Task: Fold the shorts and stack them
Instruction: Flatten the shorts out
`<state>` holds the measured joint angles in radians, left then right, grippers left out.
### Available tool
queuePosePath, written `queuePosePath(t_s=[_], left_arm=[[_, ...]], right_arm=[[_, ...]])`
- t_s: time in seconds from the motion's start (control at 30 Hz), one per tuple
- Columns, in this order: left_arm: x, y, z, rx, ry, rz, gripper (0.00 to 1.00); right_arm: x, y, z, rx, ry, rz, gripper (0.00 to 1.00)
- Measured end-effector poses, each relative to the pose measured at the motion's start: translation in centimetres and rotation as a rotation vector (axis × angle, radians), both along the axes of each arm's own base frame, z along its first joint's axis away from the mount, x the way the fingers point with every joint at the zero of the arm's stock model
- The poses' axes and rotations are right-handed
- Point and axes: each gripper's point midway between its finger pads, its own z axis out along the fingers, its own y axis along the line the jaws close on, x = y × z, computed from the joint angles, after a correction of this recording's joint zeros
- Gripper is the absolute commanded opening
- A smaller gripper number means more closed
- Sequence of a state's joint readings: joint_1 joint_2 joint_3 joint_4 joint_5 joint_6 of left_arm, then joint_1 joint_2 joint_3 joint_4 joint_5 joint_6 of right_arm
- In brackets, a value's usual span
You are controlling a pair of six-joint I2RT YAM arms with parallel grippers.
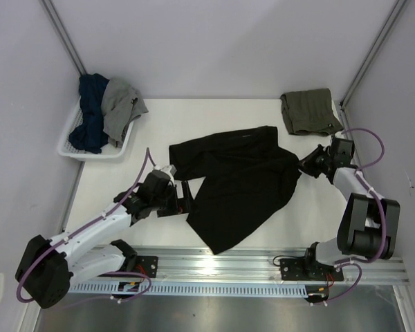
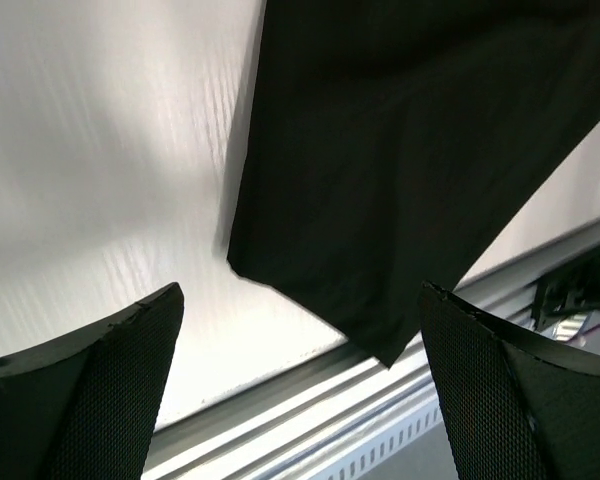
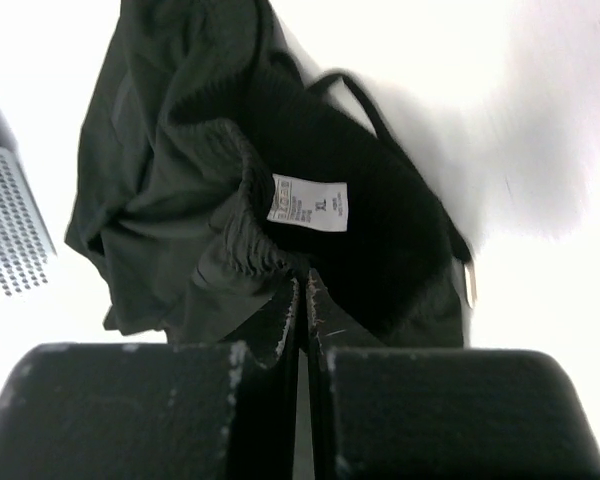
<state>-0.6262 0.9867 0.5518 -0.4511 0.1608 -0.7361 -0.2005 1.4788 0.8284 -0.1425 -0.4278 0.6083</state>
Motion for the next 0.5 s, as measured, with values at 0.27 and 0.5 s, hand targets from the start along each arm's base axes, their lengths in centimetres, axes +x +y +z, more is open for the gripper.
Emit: queuePosePath(t_s=[0.27, 0.5], left_arm=[[5.5, -1.5, 0.4, 0.006, -0.004, 0.083, 0.99], [15.3, -1.5, 4.5, -0.019, -0.072, 0.181, 0.99]], right_arm=[[-4.3, 0.4, 2.1, -0.080, -0.041, 0.043, 0.00], [-8.8, 2.7, -0.1, -0.096, 0.043, 0.125, 0.00]])
